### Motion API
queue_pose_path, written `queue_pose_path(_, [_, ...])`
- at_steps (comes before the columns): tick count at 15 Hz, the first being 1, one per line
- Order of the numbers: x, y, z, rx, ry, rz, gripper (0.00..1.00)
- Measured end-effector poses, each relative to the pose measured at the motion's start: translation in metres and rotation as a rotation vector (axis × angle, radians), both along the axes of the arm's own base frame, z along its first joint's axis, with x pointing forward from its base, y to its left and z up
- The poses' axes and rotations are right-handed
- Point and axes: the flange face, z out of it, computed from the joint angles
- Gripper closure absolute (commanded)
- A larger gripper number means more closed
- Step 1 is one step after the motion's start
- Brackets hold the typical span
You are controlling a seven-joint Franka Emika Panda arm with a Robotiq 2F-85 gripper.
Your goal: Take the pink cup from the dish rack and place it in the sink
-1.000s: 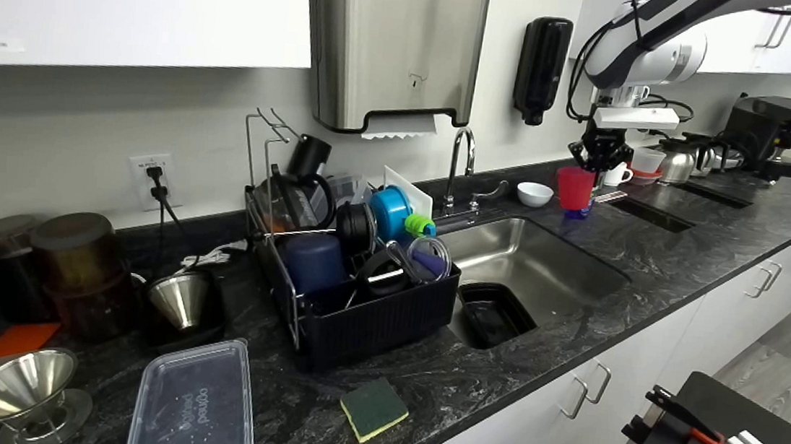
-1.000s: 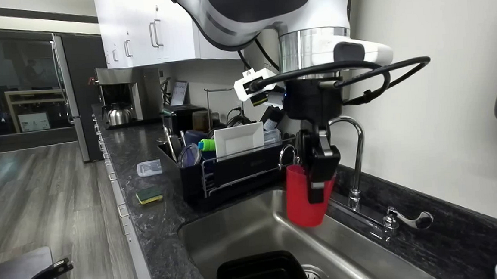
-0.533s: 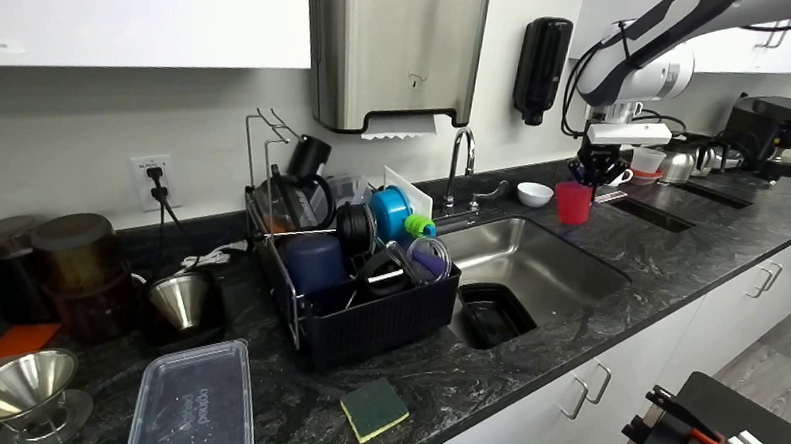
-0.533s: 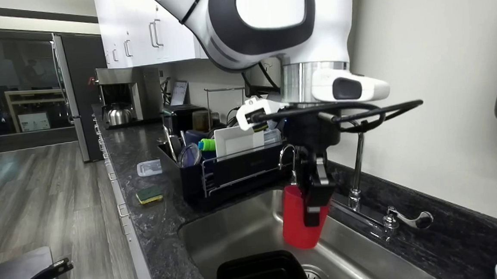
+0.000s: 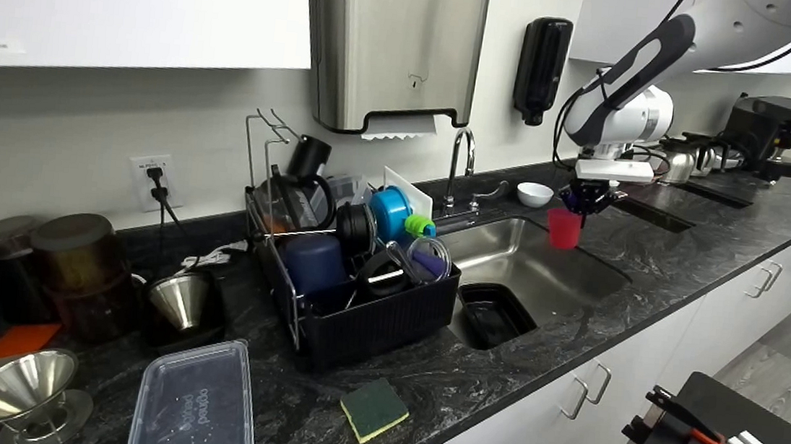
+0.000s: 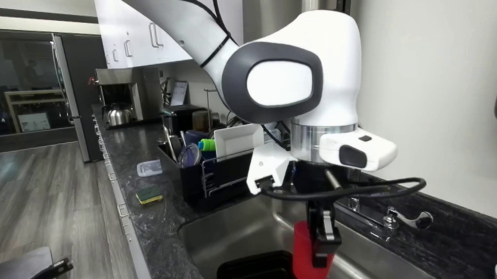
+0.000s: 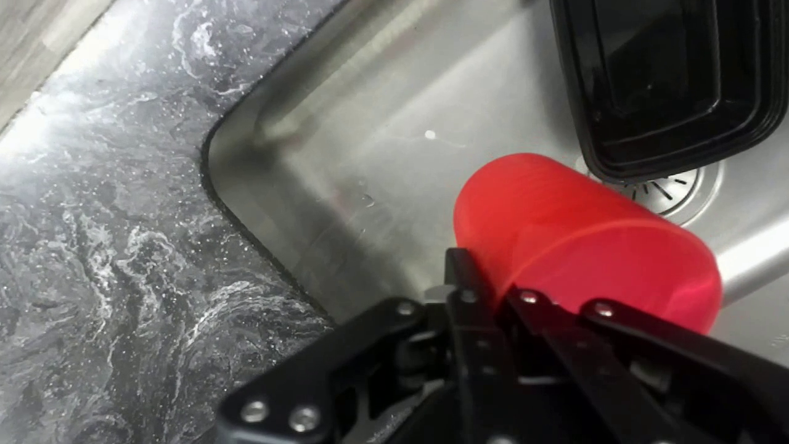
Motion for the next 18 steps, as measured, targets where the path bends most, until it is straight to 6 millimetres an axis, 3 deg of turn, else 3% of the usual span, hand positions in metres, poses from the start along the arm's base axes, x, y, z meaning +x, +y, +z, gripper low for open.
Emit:
queue_pose_path(9, [-0.015, -0.013, -0.073, 0.006, 0.046, -0.043, 0.99])
queue_pose_path(18, [-0.015, -0.013, -0.080, 0.003, 0.050, -0.041, 0.96])
